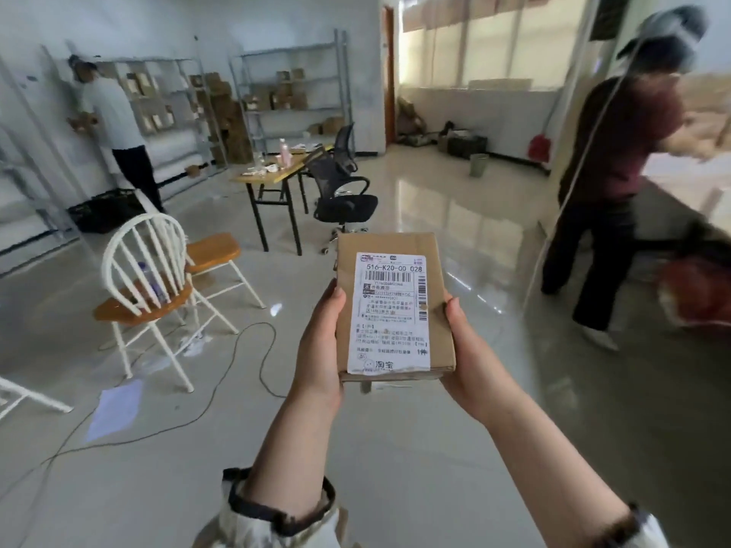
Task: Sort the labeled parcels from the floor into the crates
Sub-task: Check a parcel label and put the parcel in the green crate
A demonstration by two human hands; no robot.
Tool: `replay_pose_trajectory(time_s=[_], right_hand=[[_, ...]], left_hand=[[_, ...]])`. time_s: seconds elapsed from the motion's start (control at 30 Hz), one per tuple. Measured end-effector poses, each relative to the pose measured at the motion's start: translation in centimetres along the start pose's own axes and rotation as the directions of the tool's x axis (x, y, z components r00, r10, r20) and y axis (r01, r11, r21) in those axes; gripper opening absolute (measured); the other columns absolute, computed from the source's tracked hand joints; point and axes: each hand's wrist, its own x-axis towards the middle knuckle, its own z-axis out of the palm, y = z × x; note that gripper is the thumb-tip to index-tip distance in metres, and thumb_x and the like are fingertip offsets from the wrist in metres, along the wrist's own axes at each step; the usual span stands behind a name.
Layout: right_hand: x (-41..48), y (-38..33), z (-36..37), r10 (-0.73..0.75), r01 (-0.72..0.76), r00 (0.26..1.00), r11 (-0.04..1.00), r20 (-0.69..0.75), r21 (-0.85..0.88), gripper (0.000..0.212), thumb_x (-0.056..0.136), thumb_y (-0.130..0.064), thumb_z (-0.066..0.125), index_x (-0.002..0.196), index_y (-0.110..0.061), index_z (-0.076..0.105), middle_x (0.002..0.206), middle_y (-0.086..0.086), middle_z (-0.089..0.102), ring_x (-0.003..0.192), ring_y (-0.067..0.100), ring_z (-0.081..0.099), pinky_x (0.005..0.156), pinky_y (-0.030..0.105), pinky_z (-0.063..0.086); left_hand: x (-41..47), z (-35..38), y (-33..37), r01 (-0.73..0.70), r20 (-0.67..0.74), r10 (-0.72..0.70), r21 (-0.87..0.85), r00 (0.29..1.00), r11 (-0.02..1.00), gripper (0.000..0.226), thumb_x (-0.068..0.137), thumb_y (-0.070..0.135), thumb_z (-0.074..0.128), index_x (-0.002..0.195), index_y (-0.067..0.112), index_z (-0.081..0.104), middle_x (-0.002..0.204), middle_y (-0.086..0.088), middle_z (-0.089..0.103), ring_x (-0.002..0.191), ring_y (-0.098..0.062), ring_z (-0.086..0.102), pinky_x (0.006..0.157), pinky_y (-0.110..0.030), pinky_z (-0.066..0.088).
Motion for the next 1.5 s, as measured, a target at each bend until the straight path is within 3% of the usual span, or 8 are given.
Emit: replay_pose_trajectory(time_s=[0.1,0.3,0.57,0.9,1.1,1.2,1.37,1.5], right_hand=[[-4.3,-1.9,-3.5,-0.048,0.047,0.983,0.999,-0.179,-0.012,0.058,0.086,-0.053,0.036,0.139,-0.03,0.041,0.135,-0.004,0.056,0.122,0.011,0.054,0.085,0.02,0.052],[-14.8,-5.5,-8.5,-0.15,0.111,0.872,0.988,-0.467,-0.109,0.053,0.087,-0.053,0.035,0.137,-0.04,0.04,0.137,-0.006,0.054,0.124,0.013,0.054,0.097,0.035,0.045],[-30.8,-10.5,-11.9,-0.252,0.173,0.624,0.968,-0.74,-0.183,0.05,0.087,-0.049,0.036,0.134,-0.034,0.045,0.124,0.0,0.064,0.11,0.02,0.063,0.072,0.026,0.056],[-52.4,-13.9,-15.2,-0.341,0.211,0.402,0.938,-0.85,-0.276,0.092,0.066,-0.067,0.068,0.142,-0.03,0.034,0.137,0.009,0.053,0.123,0.031,0.054,0.094,0.046,0.05],[-64.9,-13.4,-14.8,-0.328,0.202,0.118,0.932,-0.937,-0.301,0.086,0.071,-0.069,0.06,0.143,-0.03,0.033,0.135,0.006,0.056,0.122,0.027,0.056,0.097,0.043,0.049],[-69.7,-13.0,-14.2,-0.298,0.262,-0.043,0.918,-0.954,-0.299,0.063,0.083,-0.053,0.047,0.14,-0.027,0.038,0.126,0.006,0.063,0.115,0.023,0.061,0.082,0.03,0.055],[-75.1,-12.0,-14.3,-0.277,0.313,-0.222,0.888,-0.935,-0.338,0.064,0.085,-0.056,0.053,0.141,-0.029,0.037,0.131,0.007,0.059,0.12,0.027,0.057,0.105,0.046,0.041],[-78.5,-12.1,-14.8,-0.267,0.357,-0.379,0.841,-0.886,-0.407,0.053,0.089,-0.048,0.049,0.139,-0.032,0.04,0.129,0.007,0.06,0.118,0.028,0.058,0.103,0.049,0.042]], left_hand=[[-0.7,4.8,-1.6,0.077,0.193,-0.076,0.002,0.978,0.997,0.04,0.096,0.041,0.038,0.121,0.021,0.062,0.114,-0.003,0.07,0.105,-0.021,0.067,0.076,-0.032,0.056],[-4.7,14.3,-4.9,0.162,0.51,-0.155,0.03,0.846,0.986,0.041,0.097,0.041,0.035,0.123,0.022,0.061,0.114,-0.003,0.07,0.102,-0.019,0.068,0.069,-0.028,0.057],[-14.0,26.6,-8.7,0.274,0.753,-0.26,0.11,0.604,0.955,0.046,0.083,0.05,0.052,0.12,0.024,0.064,0.112,-0.004,0.071,0.103,-0.022,0.067,0.091,-0.044,0.052],[-30.8,39.9,-14.3,0.287,0.947,-0.218,0.147,0.236,0.947,0.051,0.085,0.048,0.051,0.131,0.027,0.053,0.118,-0.005,0.067,0.108,-0.024,0.065,0.089,-0.046,0.052],[-42.1,45.6,-17.5,0.357,0.97,-0.242,0.232,-0.017,0.905,0.045,0.08,0.043,0.061,0.12,0.023,0.061,0.11,-0.007,0.071,0.1,-0.025,0.068,0.078,-0.04,0.055],[-46.3,48.2,-19.3,0.355,0.947,-0.289,0.321,-0.142,0.878,0.067,0.07,0.052,0.067,0.131,0.027,0.054,0.121,-0.006,0.066,0.11,-0.028,0.063,0.094,-0.052,0.048],[-52.1,52.3,-21.7,0.325,0.895,-0.331,0.422,-0.3,0.846,0.068,0.07,0.048,0.067,0.133,0.027,0.052,0.125,-0.006,0.063,0.115,-0.028,0.06,0.1,-0.055,0.044],[-56.3,55.5,-23.1,0.313,0.867,-0.31,0.441,-0.39,0.841,0.045,0.089,0.03,0.056,0.133,0.023,0.052,0.11,0.005,0.071,0.107,-0.018,0.065,0.093,-0.045,0.049]])
